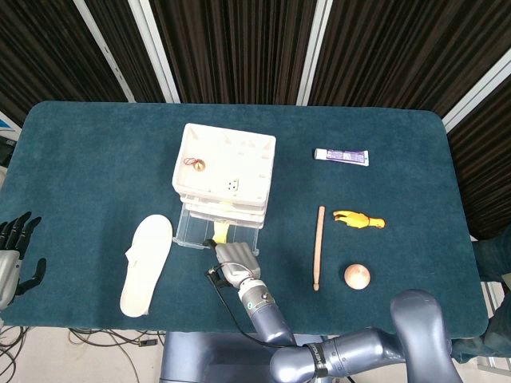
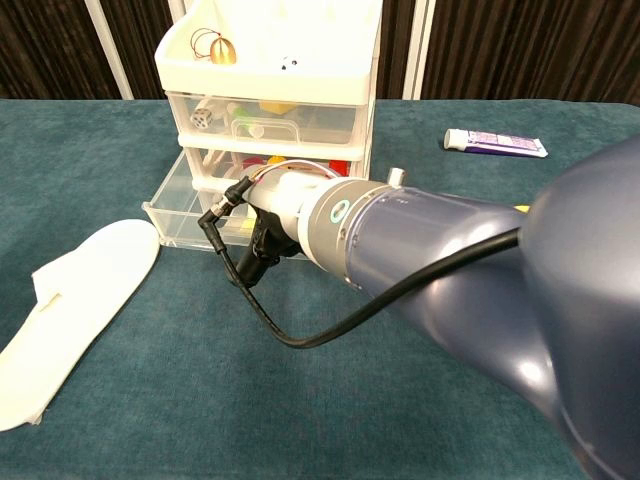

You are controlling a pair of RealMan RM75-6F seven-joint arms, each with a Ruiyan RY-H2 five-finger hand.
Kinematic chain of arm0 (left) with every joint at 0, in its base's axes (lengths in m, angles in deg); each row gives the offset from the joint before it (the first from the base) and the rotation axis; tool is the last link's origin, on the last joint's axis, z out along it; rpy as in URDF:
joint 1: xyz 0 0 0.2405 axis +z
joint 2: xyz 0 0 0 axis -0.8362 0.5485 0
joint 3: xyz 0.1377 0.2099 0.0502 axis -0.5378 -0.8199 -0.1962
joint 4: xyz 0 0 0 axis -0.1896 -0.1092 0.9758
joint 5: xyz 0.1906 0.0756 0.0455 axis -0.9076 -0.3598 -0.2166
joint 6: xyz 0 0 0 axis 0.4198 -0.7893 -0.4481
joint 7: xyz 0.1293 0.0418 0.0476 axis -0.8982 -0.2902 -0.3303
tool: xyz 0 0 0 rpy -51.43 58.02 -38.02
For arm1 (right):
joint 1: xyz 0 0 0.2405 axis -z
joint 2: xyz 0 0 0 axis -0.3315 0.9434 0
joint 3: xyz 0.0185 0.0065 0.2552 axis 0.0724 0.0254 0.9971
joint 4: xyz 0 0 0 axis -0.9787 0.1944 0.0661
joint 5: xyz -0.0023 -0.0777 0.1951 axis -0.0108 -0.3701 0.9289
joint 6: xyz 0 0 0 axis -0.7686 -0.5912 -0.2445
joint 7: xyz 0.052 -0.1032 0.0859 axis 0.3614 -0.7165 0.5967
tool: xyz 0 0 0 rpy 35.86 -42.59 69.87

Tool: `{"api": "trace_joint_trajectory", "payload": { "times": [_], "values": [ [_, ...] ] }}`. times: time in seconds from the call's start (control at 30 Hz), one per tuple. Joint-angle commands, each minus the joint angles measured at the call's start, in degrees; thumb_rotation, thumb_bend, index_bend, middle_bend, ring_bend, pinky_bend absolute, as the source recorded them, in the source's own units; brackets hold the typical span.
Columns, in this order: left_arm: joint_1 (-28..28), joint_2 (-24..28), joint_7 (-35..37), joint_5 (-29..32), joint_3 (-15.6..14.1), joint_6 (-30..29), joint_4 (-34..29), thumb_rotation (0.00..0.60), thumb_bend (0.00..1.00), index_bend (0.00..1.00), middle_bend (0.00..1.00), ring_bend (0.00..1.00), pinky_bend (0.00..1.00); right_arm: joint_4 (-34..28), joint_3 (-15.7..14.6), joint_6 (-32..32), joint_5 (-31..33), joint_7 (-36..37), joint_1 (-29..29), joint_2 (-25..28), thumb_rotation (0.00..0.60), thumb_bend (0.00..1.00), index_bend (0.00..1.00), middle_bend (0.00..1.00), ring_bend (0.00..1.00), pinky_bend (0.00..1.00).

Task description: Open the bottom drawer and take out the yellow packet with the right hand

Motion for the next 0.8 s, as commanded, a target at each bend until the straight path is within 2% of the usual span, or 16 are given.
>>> {"api": "trace_joint_trajectory", "payload": {
  "times": [0.03,0.6,0.8],
  "values": [
    [0.0,-0.01,-0.01,-0.03,-0.02,0.01,-0.04,0.6,0.46,0.05,0.0,0.0,0.0,-0.1,-0.18,0.06,-0.09,-0.12,-0.01,0.07,0.6,0.52,0.23,0.91,1.0,1.0],
    [0.0,-0.05,-0.02,0.07,0.05,-0.03,-0.01,0.6,0.46,0.05,0.0,0.0,0.0,-1.21,-1.09,0.78,-0.57,-0.48,0.29,0.24,0.6,0.52,0.23,0.91,1.0,1.0],
    [-0.03,-0.07,-0.1,0.08,0.07,-0.01,-0.01,0.6,0.46,0.05,0.0,0.0,0.0,-1.59,-0.84,0.79,-1.27,0.24,0.55,0.22,0.6,0.52,0.14,0.91,1.0,1.0]
  ]
}}
